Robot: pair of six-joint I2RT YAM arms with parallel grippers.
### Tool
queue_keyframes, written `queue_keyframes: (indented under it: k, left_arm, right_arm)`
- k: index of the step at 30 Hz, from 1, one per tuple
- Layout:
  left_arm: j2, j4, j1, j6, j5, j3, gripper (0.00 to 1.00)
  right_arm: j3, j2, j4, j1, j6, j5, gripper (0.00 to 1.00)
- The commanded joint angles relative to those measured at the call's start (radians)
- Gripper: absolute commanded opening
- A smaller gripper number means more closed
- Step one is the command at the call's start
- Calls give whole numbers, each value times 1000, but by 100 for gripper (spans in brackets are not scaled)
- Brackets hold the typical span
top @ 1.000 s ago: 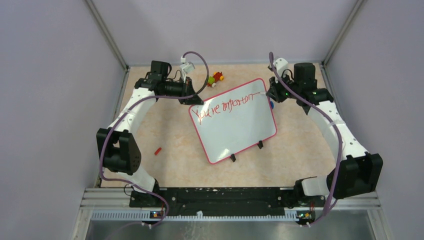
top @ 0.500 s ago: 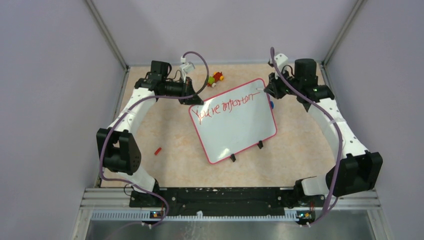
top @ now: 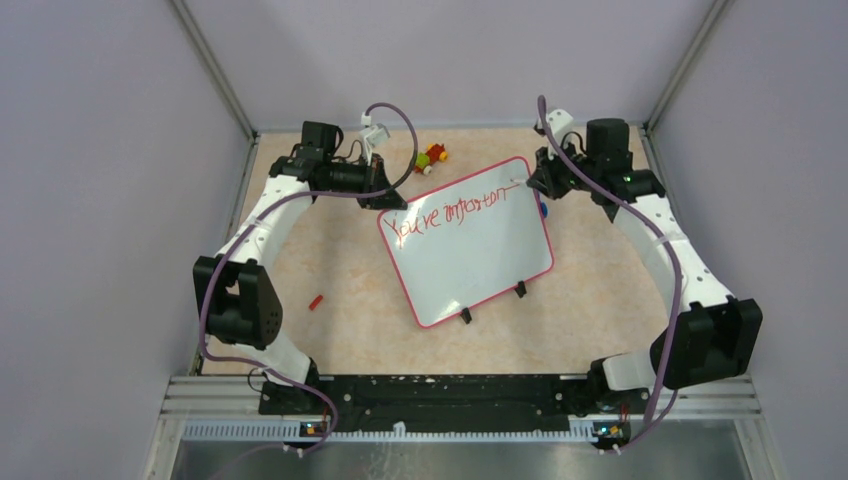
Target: Write a sentence on the whiteboard
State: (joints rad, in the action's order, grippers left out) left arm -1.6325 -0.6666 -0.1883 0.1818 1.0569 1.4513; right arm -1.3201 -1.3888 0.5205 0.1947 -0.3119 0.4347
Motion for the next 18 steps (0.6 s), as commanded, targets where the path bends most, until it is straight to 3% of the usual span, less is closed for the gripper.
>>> queue_keyframes:
  k: [1, 18]
  left_arm:
    - [-18, -7, -17, 12, 15, 18, 0]
    - [-15, -7, -19, 11, 15, 15, 0]
  right_arm:
    - [34, 35, 0, 7, -13, 8, 0]
    - [96, 97, 30, 7, -54, -25, 0]
